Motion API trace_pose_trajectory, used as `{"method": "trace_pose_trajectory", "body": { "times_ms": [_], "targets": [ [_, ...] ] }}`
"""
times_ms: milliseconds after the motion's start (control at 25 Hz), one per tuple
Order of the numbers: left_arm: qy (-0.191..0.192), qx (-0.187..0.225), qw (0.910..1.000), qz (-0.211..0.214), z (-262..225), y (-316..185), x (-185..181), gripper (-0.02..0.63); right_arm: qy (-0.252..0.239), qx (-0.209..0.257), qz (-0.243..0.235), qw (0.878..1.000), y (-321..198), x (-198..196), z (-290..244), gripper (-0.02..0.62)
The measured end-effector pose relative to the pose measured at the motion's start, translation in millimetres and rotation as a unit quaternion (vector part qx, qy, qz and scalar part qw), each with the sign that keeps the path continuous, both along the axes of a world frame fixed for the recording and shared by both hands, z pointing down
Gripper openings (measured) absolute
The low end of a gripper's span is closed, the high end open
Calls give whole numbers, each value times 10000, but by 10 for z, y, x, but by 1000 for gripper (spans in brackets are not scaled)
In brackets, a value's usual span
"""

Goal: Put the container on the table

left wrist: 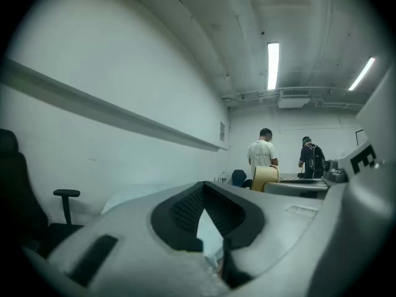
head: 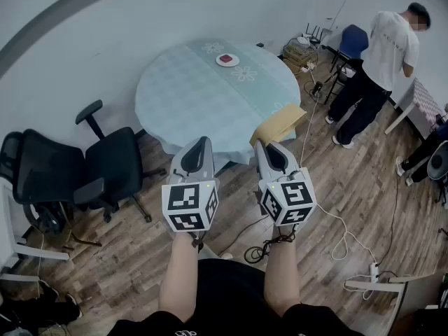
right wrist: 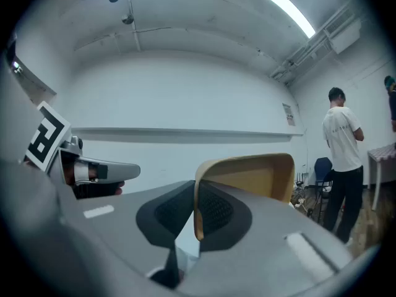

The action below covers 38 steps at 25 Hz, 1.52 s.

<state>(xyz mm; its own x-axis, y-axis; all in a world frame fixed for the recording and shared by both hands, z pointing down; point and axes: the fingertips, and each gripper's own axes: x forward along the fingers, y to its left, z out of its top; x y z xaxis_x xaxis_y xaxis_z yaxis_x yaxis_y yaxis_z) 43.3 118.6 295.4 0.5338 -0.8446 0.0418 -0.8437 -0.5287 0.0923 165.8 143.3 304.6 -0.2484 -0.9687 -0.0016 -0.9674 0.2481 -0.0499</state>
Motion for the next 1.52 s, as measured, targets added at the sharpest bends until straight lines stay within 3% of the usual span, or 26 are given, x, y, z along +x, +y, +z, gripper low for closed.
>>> {"method": "trace_pose_trajectory", "body": {
  "times_ms": [240, 400, 920, 1200, 1520],
  "targets": [
    [-18, -23, 10000, 7, 18, 44, 83, 2, 20, 156, 40, 9999, 46, 88, -65, 21],
    [-23, 42, 10000, 70, -15, 83, 183, 2, -320, 286, 57, 9991, 91, 207, -100, 23],
    [-9, 246, 9996, 113, -191, -58, 281, 2, -293, 520, 235, 9979, -1, 494, -289, 23],
    [100, 62, 9999, -45, 12, -541, 222, 2, -146, 348, 197, 9991, -414, 510, -94, 23],
    [96, -75, 9999, -50, 168, -1544, 187, 2, -139, 260, 188, 9994, -1411, 467, 9, 23]
  ]
}}
